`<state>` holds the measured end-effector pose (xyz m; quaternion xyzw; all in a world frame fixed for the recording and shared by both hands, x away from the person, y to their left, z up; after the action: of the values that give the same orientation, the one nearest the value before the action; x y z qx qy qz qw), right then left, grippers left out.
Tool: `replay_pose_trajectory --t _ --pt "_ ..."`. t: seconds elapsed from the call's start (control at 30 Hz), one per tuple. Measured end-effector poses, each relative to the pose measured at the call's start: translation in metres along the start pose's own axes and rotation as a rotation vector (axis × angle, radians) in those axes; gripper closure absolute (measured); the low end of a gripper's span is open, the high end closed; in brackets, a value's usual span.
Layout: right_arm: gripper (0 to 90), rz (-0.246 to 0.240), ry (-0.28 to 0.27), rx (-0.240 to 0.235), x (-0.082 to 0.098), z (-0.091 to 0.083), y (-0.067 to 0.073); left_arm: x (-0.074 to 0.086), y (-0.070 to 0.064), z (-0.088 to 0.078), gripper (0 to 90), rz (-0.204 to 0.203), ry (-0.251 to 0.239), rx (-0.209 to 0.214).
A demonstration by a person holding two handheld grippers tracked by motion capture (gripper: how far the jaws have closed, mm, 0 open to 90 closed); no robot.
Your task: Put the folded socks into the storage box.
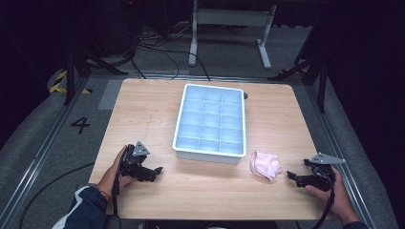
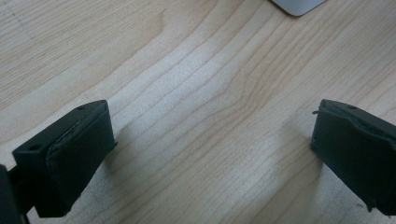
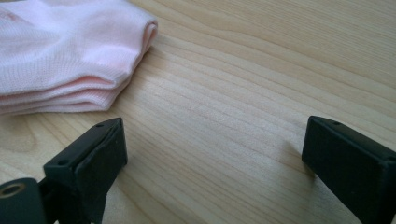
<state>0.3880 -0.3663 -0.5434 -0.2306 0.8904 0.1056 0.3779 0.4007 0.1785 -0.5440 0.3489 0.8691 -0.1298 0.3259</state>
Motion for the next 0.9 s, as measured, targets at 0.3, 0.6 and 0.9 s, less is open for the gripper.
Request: replay_pose_trajectory --t 0.3,0.6,0.9 --pt "1.8 0.010 0.026 0.001 -0.001 0.002 -0.003 0.001 -0.001 0.000 0.0 -0.008 0.003 -0.001" --pt "17.3 -0.016 -0.007 0.003 -0.009 -0.002 -0.001 0.002 -0.002 -0.001 0.2 -0.035 -0.002 -0.032" --pt "23.3 -0.053 -0.030 -0.039 -0.025 -0.002 0.006 0.002 -0.003 -0.002 0.5 -0.026 0.001 -0.024"
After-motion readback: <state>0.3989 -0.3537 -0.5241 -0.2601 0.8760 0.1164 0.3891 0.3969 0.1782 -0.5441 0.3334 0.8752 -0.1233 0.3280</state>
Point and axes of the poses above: each handheld gripper's, and its own axes: z roughly forward along the jaws, x roughly out of its underside, y roughly to its left, the point moved 8 cm from there along z, roughly forward along the jaws, and after that the axes turned 1 degree about z, right-handed, at the moved point
